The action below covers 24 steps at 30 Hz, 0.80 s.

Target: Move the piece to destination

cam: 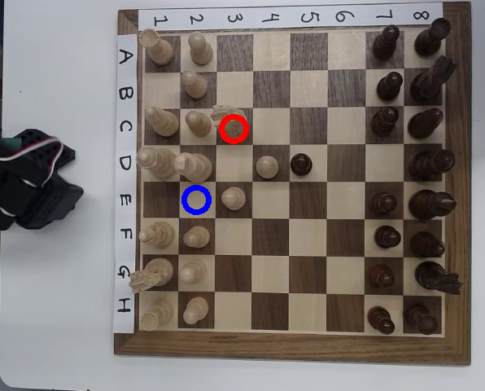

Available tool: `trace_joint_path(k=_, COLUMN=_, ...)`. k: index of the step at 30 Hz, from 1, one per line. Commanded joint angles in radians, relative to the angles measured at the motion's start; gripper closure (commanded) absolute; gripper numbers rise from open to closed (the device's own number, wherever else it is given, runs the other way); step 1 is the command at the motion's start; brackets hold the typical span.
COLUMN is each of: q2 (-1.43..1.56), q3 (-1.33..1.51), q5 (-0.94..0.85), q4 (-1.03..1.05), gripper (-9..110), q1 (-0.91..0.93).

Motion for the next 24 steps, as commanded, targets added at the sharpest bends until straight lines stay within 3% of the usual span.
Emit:
trace_joint_path(k=1, q2=-0.097, q3=-0.261, q5=0.183, q4=0.091, gripper=94, q1=-0.362)
trace_joint_path(k=11, q2=-0.144, q3=-0.141, q5=0.181, q4=-0.005, gripper=96, q1=-0.505)
trace_joint_path(k=18, q2=-0.259, q3=-0.112, q5=0.489, q4=0.291, gripper=95, q1=-0.758)
trace_joint_path(k=24, q2=-0.281, q3=-0.003, q5=0.603, q4=0.291, gripper=98, q1=-0.85)
